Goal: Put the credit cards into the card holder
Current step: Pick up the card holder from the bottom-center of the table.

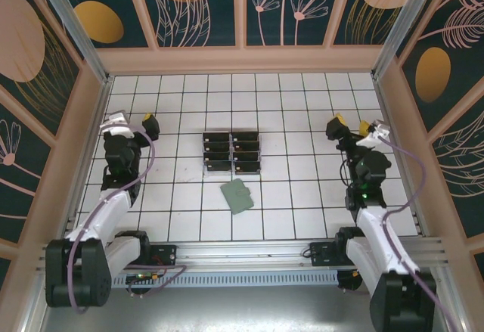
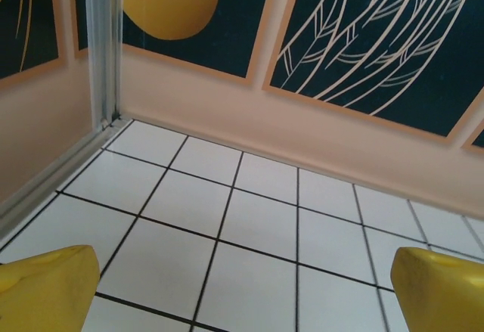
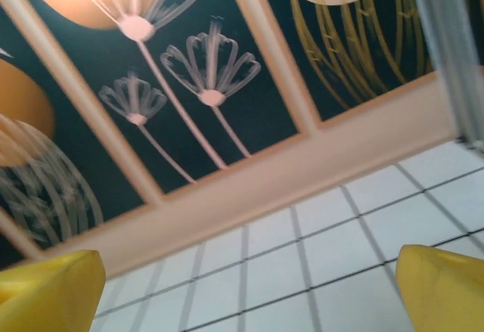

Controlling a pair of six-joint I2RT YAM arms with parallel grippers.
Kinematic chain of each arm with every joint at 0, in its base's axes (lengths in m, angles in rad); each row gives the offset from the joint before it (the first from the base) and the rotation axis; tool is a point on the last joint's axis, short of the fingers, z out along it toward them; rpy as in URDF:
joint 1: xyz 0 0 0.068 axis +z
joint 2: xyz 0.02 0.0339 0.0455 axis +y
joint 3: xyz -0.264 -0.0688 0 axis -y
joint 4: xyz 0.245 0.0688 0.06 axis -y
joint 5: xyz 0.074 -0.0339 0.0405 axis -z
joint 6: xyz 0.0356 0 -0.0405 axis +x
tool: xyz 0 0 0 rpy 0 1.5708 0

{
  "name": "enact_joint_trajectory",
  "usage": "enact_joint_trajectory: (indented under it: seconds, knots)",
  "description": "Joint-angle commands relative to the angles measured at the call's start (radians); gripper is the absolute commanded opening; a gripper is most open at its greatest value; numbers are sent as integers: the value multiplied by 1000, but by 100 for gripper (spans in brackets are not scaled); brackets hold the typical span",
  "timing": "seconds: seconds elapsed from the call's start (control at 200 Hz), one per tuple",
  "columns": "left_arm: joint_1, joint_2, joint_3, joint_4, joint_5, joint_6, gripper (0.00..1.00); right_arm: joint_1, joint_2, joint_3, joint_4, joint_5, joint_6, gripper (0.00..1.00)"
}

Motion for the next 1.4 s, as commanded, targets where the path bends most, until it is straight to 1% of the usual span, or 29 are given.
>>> enact_joint_trajectory:
  seconds: [0.0,0.06,0.14,0.205,0.24,0.27,0.355,0.485,0.55,0.611,0.736,0.906,1.031,1.051,1.201,1.391]
  knots:
    - [5,-97,30,-196,-1,-168,99,-3,-103,-40,-99,-188,179,94]
    - [5,-144,49,-282,30,-208,99,3,-117,-20,-166,-279,205,89]
    - [5,-180,85,-395,122,-257,99,33,-99,17,-286,-370,217,82]
    - [5,-204,100,-462,186,-303,99,82,-72,44,-405,-371,217,78]
    - [5,-218,100,-486,216,-325,99,128,-56,53,-456,-359,205,75]
    - [4,-230,95,-499,240,-343,98,175,-42,59,-497,-324,200,73]
    - [2,-261,73,-534,282,-390,99,347,9,71,-580,-195,196,70]
    - [-26,-281,46,-576,309,-414,99,598,129,107,-661,25,227,67]
    - [-58,-278,35,-588,293,-415,99,701,218,146,-692,106,244,65]
    - [-106,-260,25,-597,261,-413,99,784,316,196,-724,171,256,63]
    - [-179,-182,11,-614,211,-424,99,915,542,345,-795,293,248,59]
    - [-260,-102,4,-643,127,-419,98,1029,803,589,-933,427,205,57]
    - [-310,-97,-10,-662,67,-431,98,1094,944,731,-1025,481,189,56]
    - [-316,-99,-15,-662,60,-436,99,1105,965,752,-1039,485,188,54]
    - [-346,-118,-62,-648,51,-473,99,1164,1040,816,-1100,511,211,53]
    - [-370,-105,-74,-639,48,-477,98,1193,1056,800,-1111,519,259,51]
